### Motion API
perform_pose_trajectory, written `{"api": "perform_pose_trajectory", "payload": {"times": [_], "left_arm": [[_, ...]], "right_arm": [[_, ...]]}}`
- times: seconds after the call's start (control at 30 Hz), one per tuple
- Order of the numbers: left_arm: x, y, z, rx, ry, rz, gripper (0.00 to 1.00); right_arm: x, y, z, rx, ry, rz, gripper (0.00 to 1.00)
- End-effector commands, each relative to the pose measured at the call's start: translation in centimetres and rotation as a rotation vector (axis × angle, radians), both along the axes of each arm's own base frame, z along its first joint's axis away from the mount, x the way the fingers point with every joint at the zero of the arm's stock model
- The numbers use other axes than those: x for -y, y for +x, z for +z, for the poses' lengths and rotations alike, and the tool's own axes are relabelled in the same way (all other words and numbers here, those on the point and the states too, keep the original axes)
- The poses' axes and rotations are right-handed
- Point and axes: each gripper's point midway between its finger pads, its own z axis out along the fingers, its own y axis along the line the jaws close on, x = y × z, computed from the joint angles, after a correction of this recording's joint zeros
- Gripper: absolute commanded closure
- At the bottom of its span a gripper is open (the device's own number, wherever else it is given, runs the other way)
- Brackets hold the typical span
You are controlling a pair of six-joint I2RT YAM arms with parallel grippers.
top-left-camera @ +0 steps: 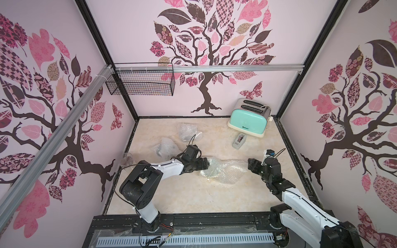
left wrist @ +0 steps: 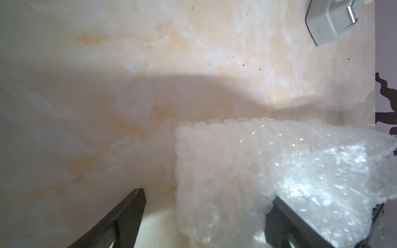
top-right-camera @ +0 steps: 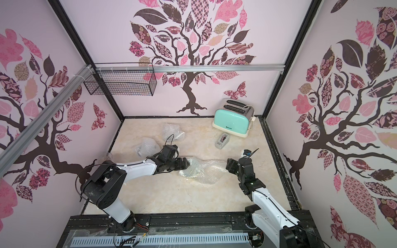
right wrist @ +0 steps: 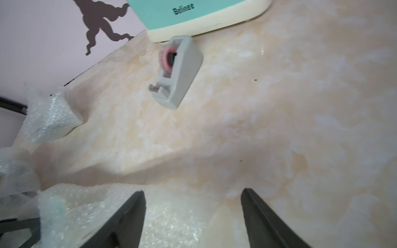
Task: Wrap bowls in bubble wrap
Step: Wrap the bowl in bubble wrap.
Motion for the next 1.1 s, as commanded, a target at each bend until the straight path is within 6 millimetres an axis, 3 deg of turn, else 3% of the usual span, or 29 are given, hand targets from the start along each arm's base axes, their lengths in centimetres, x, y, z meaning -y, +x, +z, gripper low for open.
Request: {"api": "perform_pose_trajectory", "payload": {"times": [0.0,0.27,0.6,0.9,1.07], "left_arm": [[-0.5,0.1,-0.4,-0.003,0.037,0.002,0.12],[-0.4,0.0,-0.6,-0.005,0.035,0.001,0.13],[-0.2,0.2,-0.6,-0.007,0.029,-0.006,0.13],[-0.3,0.1,-0.9,-0.011,0.04,-0.008,0.14],[-0.4,0.0,-1.0,-0.015,0.042,-0.009,0.14]], "right_arm": [[-0.2,-0.3,-0.8,-0.025,0.075,0.002,0.24],[-2.7,-0.2,-2.9,-0.061,0.162,0.11,0.3],[-3.1,0.3,-5.3,-0.122,0.176,0.115,0.37],[-3.6,1.2,-5.6,-0.114,0.194,0.133,0.48],[-4.5,1.4,-4.9,-0.093,0.213,0.186,0.66]]}}
